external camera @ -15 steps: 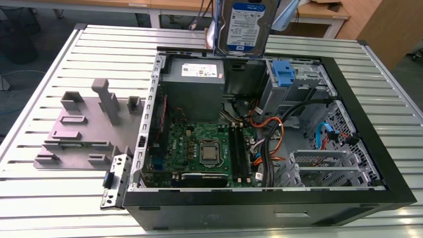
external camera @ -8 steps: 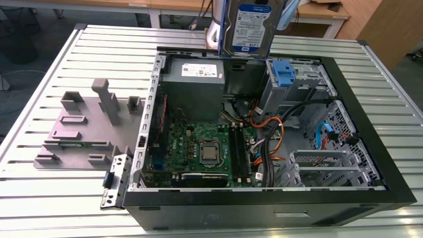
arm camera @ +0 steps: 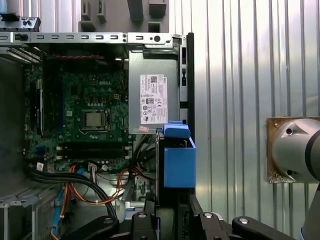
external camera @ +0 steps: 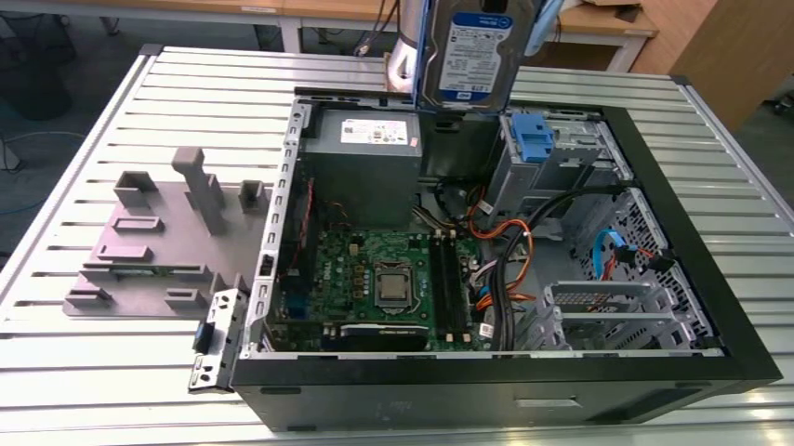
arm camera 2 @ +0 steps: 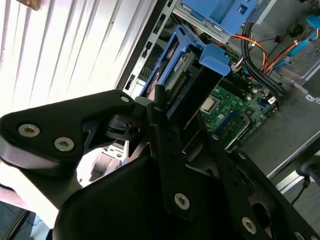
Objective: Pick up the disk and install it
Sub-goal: 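Pick up the disk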
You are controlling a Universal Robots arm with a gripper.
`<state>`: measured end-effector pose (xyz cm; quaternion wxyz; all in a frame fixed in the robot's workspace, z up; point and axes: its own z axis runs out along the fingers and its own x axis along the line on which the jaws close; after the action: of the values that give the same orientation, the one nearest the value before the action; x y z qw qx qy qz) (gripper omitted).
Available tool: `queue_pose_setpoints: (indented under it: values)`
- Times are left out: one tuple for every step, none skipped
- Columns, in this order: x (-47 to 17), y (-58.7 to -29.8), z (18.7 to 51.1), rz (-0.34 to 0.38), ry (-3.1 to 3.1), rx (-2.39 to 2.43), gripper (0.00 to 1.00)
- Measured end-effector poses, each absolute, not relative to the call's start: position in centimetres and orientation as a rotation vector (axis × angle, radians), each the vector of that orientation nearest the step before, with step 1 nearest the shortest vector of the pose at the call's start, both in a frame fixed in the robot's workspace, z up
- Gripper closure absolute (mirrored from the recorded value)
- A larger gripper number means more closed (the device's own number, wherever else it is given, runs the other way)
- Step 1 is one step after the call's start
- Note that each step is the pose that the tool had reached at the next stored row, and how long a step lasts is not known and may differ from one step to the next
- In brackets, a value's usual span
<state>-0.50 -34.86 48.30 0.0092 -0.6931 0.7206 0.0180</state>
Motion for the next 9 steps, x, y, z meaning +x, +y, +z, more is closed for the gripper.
queue_pose_setpoints:
  values:
    - [-0.46, -34.92, 48.26, 0.056, 2.25, -2.165, 0.65]
    - [-0.41, -34.99, 48.23, 0.056, 2.25, -2.165, 0.65]
    - [-0.37, -35.05, 48.2, 0.056, 2.25, -2.165, 0.65]
    - [-0.33, -35.13, 48.17, 0.056, 2.25, -2.165, 0.65]
    - [-0.29, -35.2, 48.14, 0.056, 2.251, -2.165, 0.65]
    - [-0.24, -35.28, 48.11, 0.056, 2.251, -2.165, 0.65]
    - [-0.19, -35.36, 48.08, 0.056, 2.25, -2.165, 0.65]
    - [-0.14, -35.45, 48.04, 0.056, 2.25, -2.165, 0.65]
    - [-0.09, -35.52, 48.01, 0.056, 2.25, -2.165, 0.65]
